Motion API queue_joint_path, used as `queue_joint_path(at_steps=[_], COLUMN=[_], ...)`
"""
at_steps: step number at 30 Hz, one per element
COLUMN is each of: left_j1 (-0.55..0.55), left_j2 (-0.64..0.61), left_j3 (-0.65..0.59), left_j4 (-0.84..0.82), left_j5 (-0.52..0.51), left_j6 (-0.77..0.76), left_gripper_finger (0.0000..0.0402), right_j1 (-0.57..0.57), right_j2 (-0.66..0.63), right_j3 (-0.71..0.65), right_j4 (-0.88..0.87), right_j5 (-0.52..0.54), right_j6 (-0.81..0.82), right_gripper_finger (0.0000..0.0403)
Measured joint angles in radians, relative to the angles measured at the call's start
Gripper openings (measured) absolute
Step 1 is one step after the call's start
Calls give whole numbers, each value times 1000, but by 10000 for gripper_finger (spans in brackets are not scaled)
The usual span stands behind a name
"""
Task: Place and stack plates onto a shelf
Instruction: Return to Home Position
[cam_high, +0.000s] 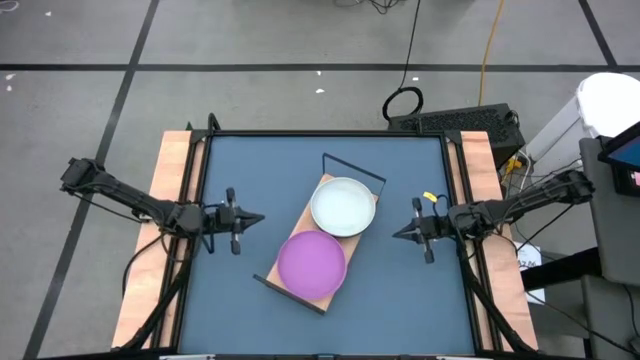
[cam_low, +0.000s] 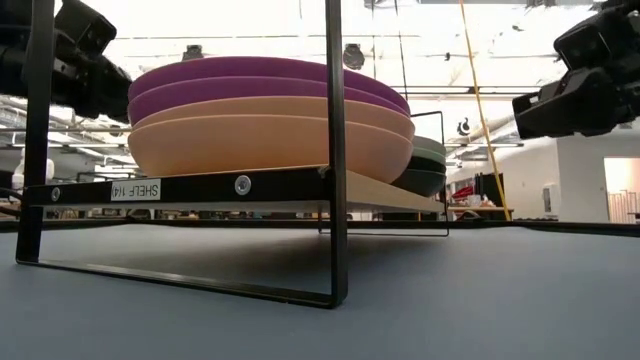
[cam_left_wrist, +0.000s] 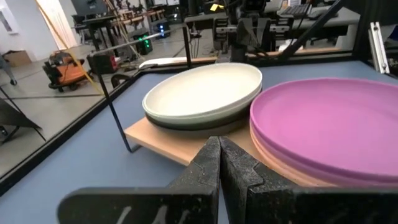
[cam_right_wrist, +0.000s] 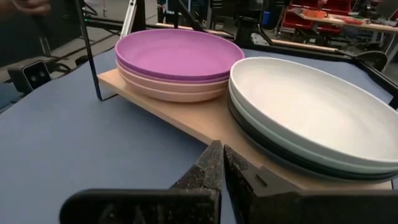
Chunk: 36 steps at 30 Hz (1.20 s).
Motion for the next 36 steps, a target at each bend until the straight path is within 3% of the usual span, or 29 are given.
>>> queue_joint_path(at_steps=[14, 26, 36], left_j1=[20, 20, 19], left_j2=[-79, -241, -297], left_j3=[-72, -72, -71], left_j4=[21, -105, -133], left_j5=[51, 48, 47], left_j6=[-8, 5, 1], left_gripper_finger=[5, 5, 5], right_j1=[0, 0, -41], right_j2=[-74, -210, -381], right_j3=[-42, -44, -46], right_j4=[-4, -169, -206], right_j5=[2, 5, 27], right_j6=[3, 10, -146], right_gripper_finger=[0, 0, 0])
